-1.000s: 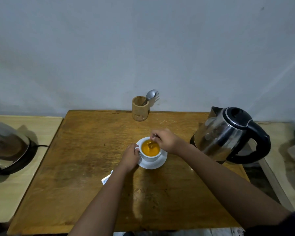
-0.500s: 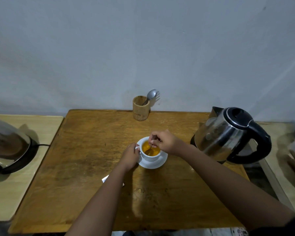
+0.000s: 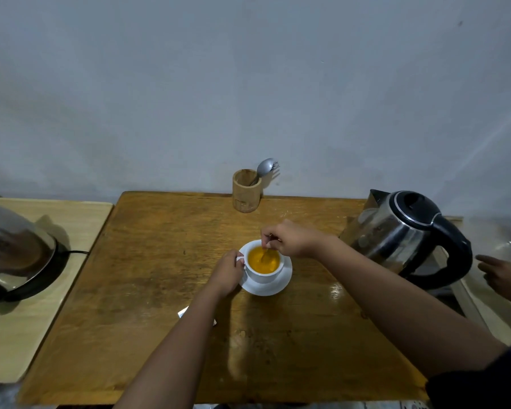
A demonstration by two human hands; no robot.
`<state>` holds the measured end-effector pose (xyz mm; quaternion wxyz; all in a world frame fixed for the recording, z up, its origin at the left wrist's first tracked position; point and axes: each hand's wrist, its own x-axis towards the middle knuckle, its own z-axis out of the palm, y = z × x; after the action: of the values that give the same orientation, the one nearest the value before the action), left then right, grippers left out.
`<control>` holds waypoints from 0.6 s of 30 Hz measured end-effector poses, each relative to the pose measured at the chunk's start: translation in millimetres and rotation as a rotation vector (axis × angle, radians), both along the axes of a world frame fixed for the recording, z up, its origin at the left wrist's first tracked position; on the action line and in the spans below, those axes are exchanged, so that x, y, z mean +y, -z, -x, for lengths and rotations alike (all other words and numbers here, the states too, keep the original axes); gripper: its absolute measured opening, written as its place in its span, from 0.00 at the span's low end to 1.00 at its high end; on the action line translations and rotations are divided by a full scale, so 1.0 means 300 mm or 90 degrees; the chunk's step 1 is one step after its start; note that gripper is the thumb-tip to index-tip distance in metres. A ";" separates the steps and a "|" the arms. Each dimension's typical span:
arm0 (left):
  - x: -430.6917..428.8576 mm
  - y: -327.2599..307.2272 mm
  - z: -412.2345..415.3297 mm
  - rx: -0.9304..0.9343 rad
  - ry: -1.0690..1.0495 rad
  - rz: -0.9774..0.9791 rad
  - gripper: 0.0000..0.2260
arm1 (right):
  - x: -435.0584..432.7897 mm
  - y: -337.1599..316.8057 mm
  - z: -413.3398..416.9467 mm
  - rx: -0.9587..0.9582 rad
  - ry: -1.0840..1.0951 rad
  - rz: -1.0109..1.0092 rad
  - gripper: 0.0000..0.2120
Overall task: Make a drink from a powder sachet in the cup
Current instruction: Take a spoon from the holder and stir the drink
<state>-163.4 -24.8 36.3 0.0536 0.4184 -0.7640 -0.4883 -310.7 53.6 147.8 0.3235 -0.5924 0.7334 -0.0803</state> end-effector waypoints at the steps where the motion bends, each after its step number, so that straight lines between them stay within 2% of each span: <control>1: 0.000 0.001 -0.001 0.002 0.000 -0.001 0.10 | -0.004 0.001 -0.003 0.004 -0.010 0.000 0.07; 9: -0.002 -0.001 -0.002 -0.002 0.004 0.000 0.07 | -0.011 0.008 -0.029 0.011 -0.068 0.017 0.07; 18: -0.001 -0.005 -0.002 -0.003 -0.002 -0.016 0.10 | 0.015 -0.006 -0.031 0.032 -0.055 0.001 0.08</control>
<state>-162.9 -25.0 37.9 0.0472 0.4216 -0.7573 -0.4965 -301.4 58.2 149.6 0.3075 -0.6257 0.7150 -0.0519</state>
